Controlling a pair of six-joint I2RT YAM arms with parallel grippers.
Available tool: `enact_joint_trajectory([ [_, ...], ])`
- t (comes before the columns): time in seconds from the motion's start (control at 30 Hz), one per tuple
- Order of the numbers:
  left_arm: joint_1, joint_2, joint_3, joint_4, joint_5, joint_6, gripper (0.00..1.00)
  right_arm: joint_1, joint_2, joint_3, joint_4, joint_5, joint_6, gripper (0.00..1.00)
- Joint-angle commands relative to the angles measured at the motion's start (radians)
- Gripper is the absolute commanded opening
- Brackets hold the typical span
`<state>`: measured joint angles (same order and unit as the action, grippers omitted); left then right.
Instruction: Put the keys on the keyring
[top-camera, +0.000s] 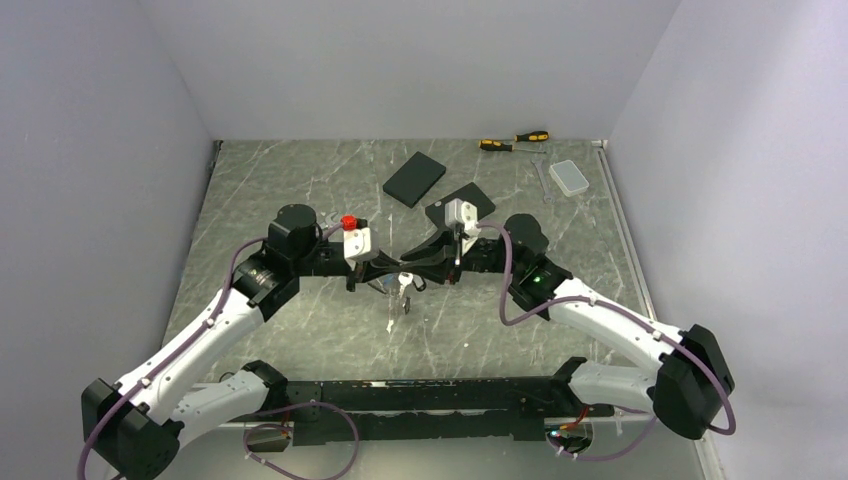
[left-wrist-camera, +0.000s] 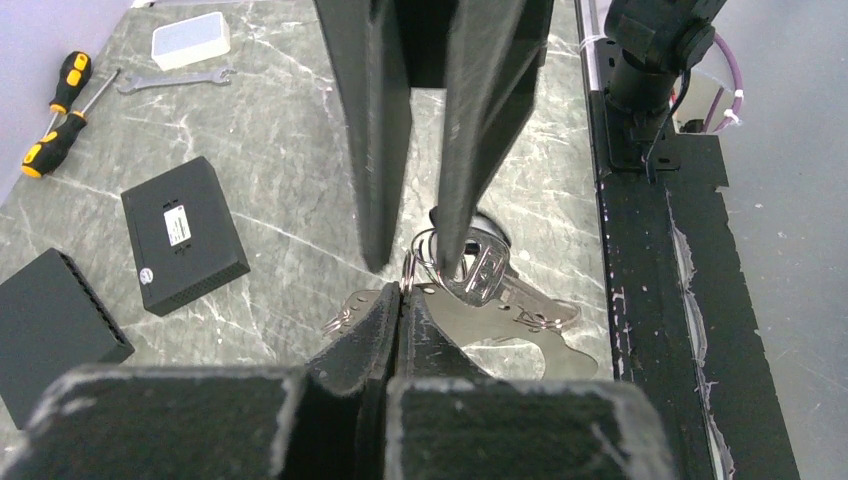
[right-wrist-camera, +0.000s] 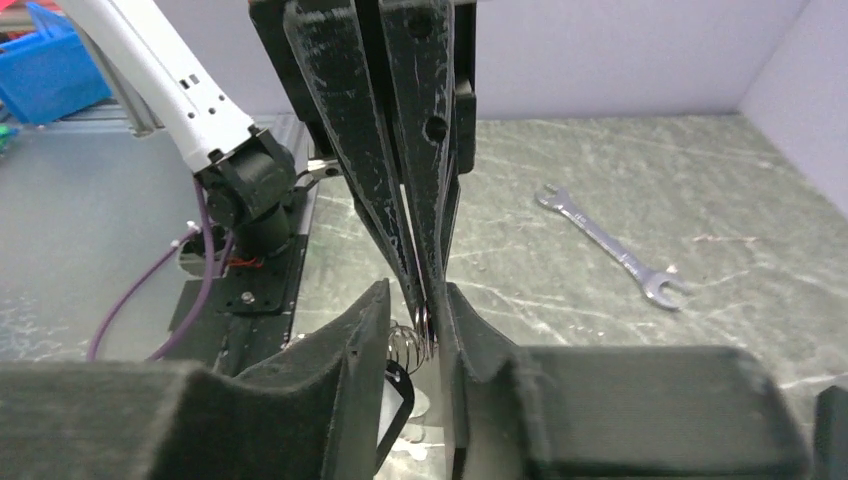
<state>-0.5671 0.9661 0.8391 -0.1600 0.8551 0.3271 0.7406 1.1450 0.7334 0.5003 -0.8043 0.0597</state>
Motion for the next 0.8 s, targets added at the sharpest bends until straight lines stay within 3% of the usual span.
enact_joint_trajectory([
  [0.0, -0.001, -0.026, 0.020, 0.007, -0.003, 0.029, 0.00, 0.006, -0.043, 0.058, -0.003, 0.017, -0.037, 0.32],
  [0.4, -0.002, -0.038, 0.022, -0.005, -0.021, 0.043, 0.00, 0.005, -0.074, 0.082, -0.126, 0.085, -0.095, 0.40],
  [0.77, -0.002, -0.043, 0.025, -0.015, -0.036, 0.051, 0.00, 0.000, -0.071, 0.086, -0.233, 0.137, -0.004, 0.33],
])
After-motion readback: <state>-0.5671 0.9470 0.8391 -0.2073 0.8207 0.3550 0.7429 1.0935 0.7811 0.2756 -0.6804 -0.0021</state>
